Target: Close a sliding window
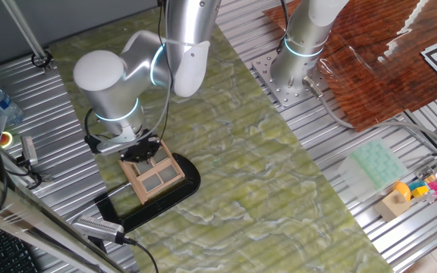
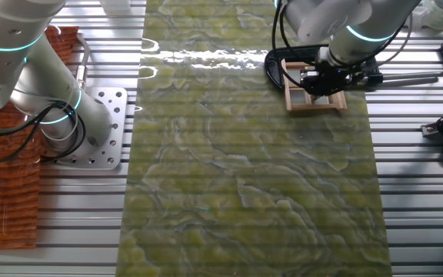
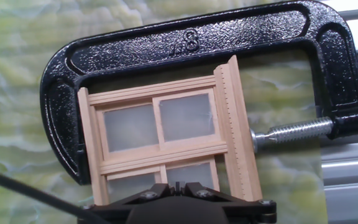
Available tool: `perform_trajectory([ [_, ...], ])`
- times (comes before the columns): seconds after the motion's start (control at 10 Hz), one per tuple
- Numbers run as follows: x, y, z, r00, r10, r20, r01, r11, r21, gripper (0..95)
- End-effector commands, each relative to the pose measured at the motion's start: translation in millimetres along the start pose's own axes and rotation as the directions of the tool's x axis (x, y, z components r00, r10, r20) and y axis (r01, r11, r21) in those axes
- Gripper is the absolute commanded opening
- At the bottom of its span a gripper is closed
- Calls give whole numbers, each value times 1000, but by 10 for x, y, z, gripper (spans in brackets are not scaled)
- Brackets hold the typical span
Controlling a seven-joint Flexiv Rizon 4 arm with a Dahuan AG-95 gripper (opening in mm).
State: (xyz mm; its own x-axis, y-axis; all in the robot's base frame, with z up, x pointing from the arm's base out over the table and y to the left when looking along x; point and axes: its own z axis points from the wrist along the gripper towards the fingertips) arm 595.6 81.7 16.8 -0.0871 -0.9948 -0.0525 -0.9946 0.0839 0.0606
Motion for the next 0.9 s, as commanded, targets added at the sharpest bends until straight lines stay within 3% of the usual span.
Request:
perform_trajectory([
  [0.1, 4, 30, -6, 1000, 2, 1, -2, 1000, 0, 0],
  [0.9, -90, -122, -132, 1000, 1, -17, -1, 1000, -1, 0],
])
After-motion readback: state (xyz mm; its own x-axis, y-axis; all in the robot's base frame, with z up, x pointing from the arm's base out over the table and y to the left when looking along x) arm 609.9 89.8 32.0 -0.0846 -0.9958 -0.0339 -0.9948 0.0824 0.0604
